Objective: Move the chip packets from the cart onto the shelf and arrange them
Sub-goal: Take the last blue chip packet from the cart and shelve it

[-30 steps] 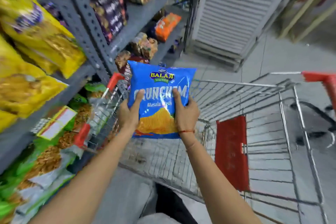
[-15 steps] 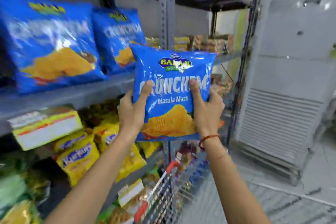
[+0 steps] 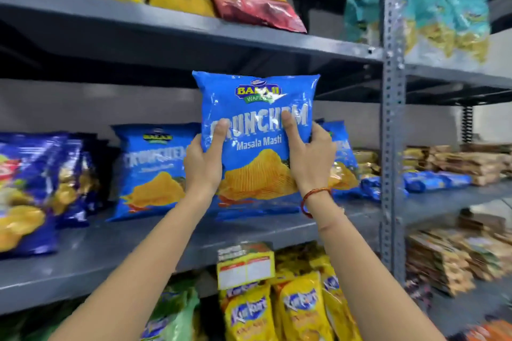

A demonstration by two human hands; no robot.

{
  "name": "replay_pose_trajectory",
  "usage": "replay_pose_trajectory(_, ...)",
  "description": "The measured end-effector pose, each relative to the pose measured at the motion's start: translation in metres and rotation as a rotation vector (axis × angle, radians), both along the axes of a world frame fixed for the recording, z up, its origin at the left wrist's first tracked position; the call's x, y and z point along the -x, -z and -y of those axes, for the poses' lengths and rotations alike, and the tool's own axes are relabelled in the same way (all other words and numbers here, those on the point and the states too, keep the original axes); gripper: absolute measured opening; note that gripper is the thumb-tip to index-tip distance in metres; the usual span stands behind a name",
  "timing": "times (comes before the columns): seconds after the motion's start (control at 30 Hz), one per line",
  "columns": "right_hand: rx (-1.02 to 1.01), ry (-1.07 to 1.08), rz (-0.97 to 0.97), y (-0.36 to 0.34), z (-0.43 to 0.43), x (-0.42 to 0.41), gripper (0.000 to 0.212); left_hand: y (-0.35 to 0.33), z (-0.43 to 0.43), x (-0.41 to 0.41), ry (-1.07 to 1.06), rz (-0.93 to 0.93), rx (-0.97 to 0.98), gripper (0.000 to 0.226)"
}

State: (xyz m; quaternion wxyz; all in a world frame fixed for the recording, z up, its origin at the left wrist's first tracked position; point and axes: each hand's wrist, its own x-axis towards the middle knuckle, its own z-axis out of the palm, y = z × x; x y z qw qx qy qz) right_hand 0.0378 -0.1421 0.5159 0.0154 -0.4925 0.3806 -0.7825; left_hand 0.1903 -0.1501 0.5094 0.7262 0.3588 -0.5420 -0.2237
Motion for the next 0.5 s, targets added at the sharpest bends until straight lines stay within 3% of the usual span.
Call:
replay_pose_trajectory(0.07, -0.006, -0.052, -0.024, -0.005, 0.014, -0.032, 0.041, -0.003, 0.002, -0.029, -0.067, -0.006, 0.007, 0.041)
replay_pose_trajectory(0.27, -0.096, -0.201, -0.072, 0.006, 0.054, -0.112, 0.055, 0.009, 0.023, -0.106, -0.247, -0.023, -0.047, 0.061)
replay_pose_trajectory(0.4, -0.145, -0.217, -0.138, 0.021, 0.073, -0.144, 0.038, 0.024, 0.038, -0.136, -0.311, -0.012, -0.030, 0.050)
replay_pose_trajectory(0.5, -0.186, -0.210, -0.161, 0.032, 0.084, -0.158, 0.064, 0.036, 0.048, -0.149, -0.340, -0.016, -0.066, 0.041)
